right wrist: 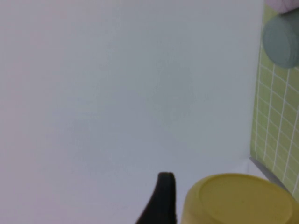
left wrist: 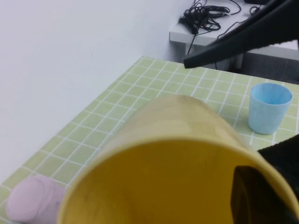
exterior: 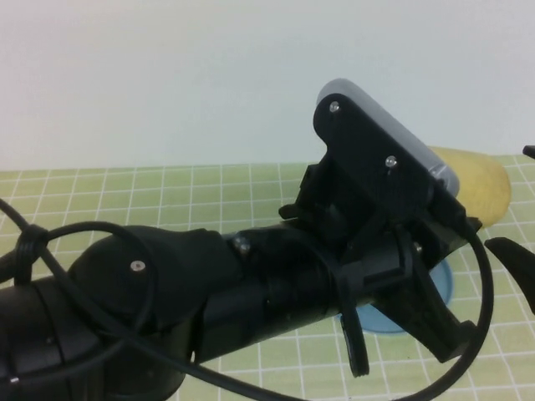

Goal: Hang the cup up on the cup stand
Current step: Adjust the cup with two arms

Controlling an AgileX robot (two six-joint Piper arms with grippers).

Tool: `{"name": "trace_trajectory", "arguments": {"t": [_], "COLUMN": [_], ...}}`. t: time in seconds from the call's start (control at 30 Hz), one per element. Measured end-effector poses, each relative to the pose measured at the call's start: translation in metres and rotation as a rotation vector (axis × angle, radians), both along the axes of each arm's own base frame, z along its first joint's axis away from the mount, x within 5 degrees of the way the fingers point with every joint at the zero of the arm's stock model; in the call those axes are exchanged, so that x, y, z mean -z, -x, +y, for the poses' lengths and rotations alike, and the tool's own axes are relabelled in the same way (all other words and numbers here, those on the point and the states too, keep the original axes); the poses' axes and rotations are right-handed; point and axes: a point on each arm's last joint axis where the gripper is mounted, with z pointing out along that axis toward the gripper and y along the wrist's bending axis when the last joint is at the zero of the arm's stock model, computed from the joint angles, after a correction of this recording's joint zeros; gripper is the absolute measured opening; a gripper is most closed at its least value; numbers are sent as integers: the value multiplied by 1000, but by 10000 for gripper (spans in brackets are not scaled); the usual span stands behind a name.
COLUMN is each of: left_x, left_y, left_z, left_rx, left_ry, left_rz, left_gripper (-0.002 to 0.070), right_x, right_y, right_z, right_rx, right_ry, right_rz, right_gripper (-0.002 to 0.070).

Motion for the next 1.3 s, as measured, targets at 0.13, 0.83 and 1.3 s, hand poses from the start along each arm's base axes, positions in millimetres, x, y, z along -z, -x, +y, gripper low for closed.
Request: {"name": "trace_trajectory", "arguments": {"t": [0.13,0.83,1.3], "left_x": [3,0,5], "left_y": [-1,-2,-2], "left_z": [-2,-19,-25], "left_rx": [-1,90,125], "left_ry": [-2,5,-5], "left_rz": [14,9,16], "left_gripper": [3,3,4], "right_x": [0,0,1], "right_y": [0,0,1], "right_z": [0,-1,1], "right_rx": [-1,-13,-34], "right_ry": [3,80,59], "right_rz": [-2,-46,-28], "right_gripper": [693,693,552]}}
